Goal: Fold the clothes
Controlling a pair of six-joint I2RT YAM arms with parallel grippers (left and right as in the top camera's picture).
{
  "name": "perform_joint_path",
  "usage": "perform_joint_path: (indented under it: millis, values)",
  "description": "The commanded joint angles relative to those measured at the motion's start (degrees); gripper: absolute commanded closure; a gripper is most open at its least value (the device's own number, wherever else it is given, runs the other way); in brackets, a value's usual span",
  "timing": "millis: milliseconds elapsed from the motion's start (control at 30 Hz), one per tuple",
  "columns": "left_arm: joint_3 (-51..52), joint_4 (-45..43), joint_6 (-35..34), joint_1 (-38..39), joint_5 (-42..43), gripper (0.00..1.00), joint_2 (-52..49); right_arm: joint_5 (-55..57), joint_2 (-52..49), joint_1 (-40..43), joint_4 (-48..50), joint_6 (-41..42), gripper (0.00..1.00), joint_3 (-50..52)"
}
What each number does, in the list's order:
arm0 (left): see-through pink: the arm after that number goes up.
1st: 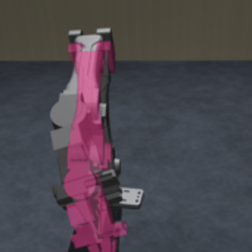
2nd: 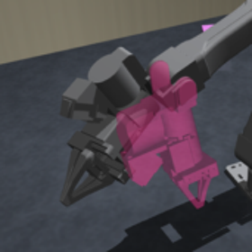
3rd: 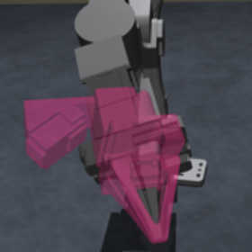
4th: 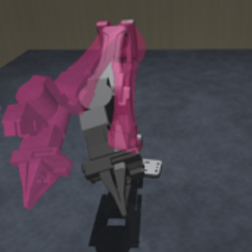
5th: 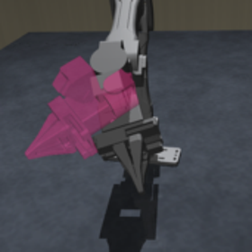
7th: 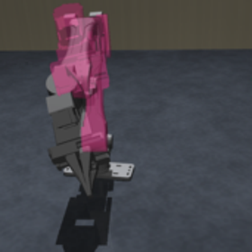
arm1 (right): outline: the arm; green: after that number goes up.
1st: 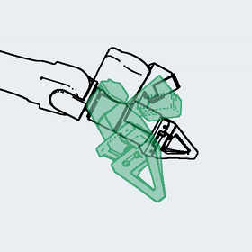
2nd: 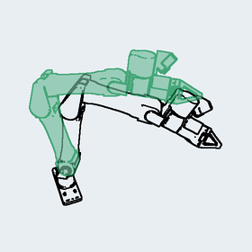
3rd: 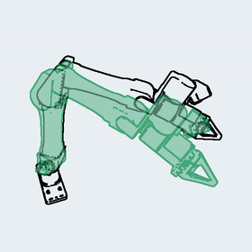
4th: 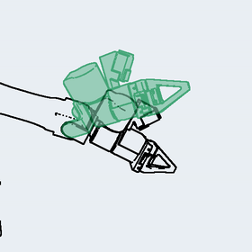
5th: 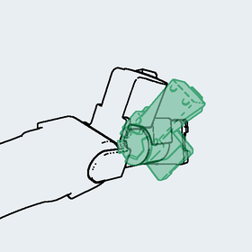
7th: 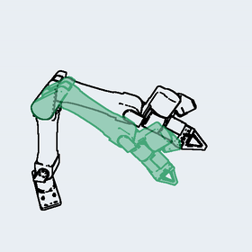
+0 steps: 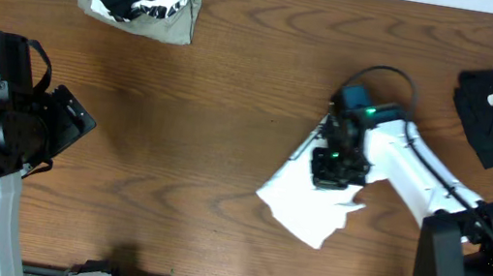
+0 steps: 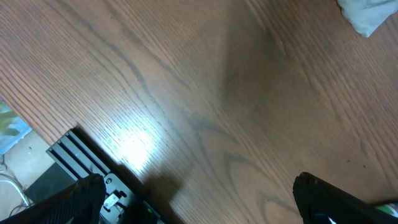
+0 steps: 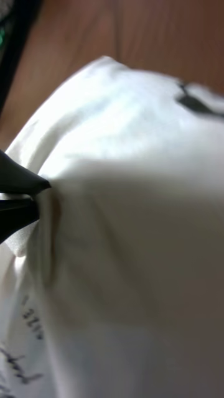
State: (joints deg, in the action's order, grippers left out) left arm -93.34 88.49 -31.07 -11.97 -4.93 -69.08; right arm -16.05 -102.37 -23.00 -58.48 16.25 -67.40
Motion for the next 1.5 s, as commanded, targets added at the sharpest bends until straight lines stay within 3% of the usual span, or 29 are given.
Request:
perform_joint_path:
  millis: [0,100,233,267,333,400,467,567,833,933,1200,1333,1467]
  values:
    - [0.2,0.1,0.8,-0.3,-0.9,0.02,-0.2,-2.4,0.4,-4.5,0.1,3.4,0.92,-0.7]
    - [0.2,0.1,0.8,-0.3,-0.9,0.02,-0.2,7.0,0.6,-6.5,-3.3,8.9,0.88,-3.3]
    - [0.2,0.1,0.8,-0.3,-0.9,0.02,-0.2,12.9,2.0,-7.4,-8.5,8.8,0.80,-8.0]
    - [0.2,0.1,0.8,-0.3,-0.9,0.02,-0.2,13.6,2.7,-7.4,-9.8,7.3,0.74,-9.3]
    - [0.2,0.1,0.8,-0.3,-0.9,0.02,-0.2,14.4,3.8,-7.3,-11.5,5.8,0.51,-11.0]
    - [0.2,0.1,0.8,-0.3,-0.9,0.02,-0.2,15.4,5.1,-7.2,-13.5,6.0,0.41,-11.4]
    - [0.2,0.1,0.8,-0.3,-0.9,0.02,-0.2,15.9,5.8,-7.2,-15.7,6.8,0.37,-11.4]
    - [0.2,0.1,0.8,-0.3,-0.9,0.02,-0.2,15.7,5.9,-7.2,-16.2,8.4,0.37,-10.4]
    - [0.2,0.5,0.8,-0.3,-0.9,0.02,-0.2,12.1,5.9,-7.0,-4.6,8.7,0.43,-0.5]
    - [0.2,0.6,0.8,-0.3,-0.9,0.02,-0.2,13.3,5.9,-6.1,-0.9,12.7,0.44,2.1]
    - [0.2,0.6,0.8,-0.3,-0.9,0.02,-0.2,14.5,7.3,-0.6,-0.8,18.4,0.51,2.6]
    - [0.2,0.5,0.8,-0.3,-0.9,0.02,-0.2,13.2,9.2,1.8,-1.0,11.6,0.52,2.6]
    - [0.2,0.1,0.8,-0.3,-0.9,0.02,-0.2,12.5,9.9,2.5,-2.7,6.1,0.47,2.6]
